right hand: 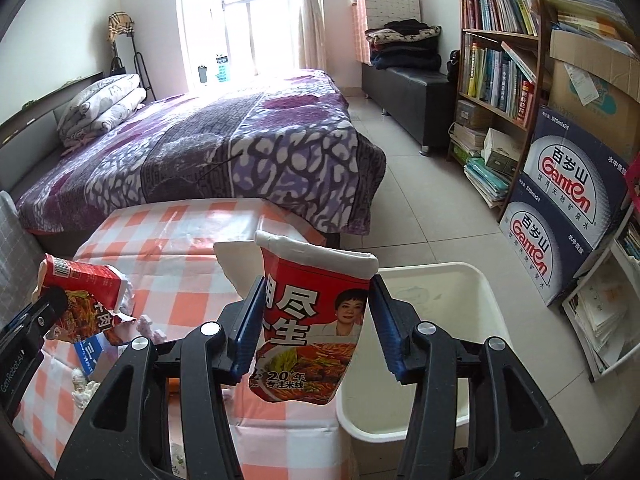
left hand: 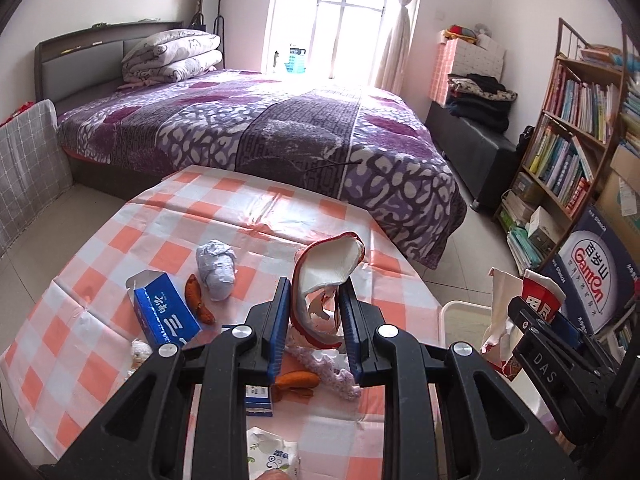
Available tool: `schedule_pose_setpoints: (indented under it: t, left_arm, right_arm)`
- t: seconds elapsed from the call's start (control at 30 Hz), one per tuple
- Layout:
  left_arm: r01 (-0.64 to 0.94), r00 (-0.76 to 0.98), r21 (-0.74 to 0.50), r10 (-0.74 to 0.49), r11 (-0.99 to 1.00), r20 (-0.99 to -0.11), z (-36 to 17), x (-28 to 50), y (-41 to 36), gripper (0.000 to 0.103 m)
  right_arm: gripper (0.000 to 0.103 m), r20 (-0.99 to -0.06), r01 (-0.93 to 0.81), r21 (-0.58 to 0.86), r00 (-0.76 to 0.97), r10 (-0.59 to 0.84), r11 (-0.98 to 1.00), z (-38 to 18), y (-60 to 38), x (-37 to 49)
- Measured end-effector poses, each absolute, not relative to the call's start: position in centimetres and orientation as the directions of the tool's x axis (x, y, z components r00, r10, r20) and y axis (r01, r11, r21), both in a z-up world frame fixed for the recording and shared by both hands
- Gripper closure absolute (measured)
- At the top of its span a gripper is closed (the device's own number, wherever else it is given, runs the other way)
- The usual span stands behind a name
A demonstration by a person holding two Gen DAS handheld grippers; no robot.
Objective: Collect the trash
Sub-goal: 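Carry the noodle cup to the white bin and open the right gripper, then grasp the white leaf-print paper cup with the left gripper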
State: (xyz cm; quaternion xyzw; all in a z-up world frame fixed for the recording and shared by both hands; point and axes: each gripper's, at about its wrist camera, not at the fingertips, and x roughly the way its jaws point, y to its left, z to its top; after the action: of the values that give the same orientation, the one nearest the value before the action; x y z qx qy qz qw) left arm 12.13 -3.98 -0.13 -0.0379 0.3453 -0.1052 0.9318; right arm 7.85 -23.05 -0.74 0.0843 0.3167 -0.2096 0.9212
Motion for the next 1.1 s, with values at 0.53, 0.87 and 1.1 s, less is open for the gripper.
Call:
schedule_pose_setpoints:
  t: [0.53,0.87,1.1]
  left_arm:
    - [0.397,0.591,-0.218,-0.430,0.892,-0.683,-1.7,10.8,-16.7,0.078]
    - [0.439,0.502,-0.326,-0.529,0.837,-0.684,-2.1,10.5,-21.3,0.046]
    - [0.386,0.572,-0.248,-0.441,0.889,-0.691,-1.8,9.7,-18.9,0.037]
  right_arm:
    - [0.026,-0.682,0.653,-0.075,0.518,-0.517,0.753,-2.0,-33.3,3.2]
    - [0.021,-0.691,0.732,0.029,0.507,-0.515,0.681,-1.8,-37.7,0.0]
    - [0.014,-0.643,0.717,0.105,0.578,-0.503,0.689,-1.3,-36.0,-1.2]
